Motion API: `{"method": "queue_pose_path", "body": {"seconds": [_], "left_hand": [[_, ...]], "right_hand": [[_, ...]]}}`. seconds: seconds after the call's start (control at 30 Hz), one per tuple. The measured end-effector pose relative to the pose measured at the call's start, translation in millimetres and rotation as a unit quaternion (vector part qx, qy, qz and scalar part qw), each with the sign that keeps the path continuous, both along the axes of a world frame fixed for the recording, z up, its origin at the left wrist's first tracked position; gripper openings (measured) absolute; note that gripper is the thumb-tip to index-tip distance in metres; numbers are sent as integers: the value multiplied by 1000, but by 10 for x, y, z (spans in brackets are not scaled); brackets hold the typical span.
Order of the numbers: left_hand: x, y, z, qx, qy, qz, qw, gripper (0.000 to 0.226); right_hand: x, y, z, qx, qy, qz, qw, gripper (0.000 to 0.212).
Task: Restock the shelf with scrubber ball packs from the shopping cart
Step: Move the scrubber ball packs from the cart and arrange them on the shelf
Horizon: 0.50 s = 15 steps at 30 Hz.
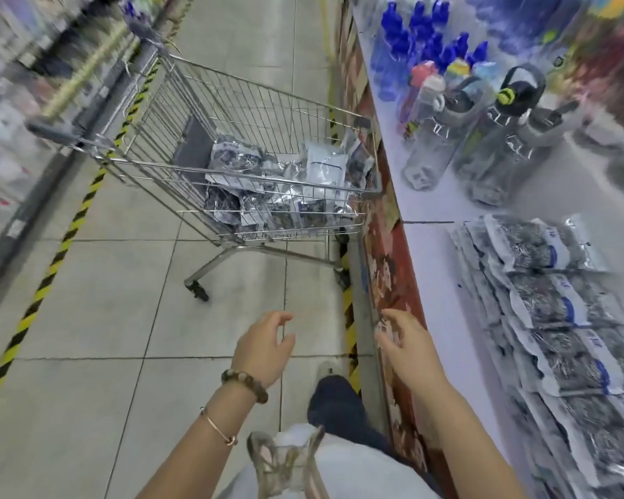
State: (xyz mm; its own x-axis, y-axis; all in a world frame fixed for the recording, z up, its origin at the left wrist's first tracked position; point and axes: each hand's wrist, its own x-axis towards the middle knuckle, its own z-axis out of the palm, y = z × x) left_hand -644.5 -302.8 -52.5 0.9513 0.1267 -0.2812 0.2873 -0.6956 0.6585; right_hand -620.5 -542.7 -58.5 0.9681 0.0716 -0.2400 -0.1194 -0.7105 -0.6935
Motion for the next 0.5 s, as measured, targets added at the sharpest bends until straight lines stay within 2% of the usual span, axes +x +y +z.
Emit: {"method": "queue_pose_path", "body": {"seconds": [0.17, 0.5], "left_hand": [[843, 104, -41, 11, -3, 19, 1000, 31], [2515, 272, 183, 24, -1, 80, 997, 30]], "right_hand": [[841, -25, -78, 18, 18, -21, 999, 38], [2955, 345, 52, 18, 5, 47, 999, 36]]}}
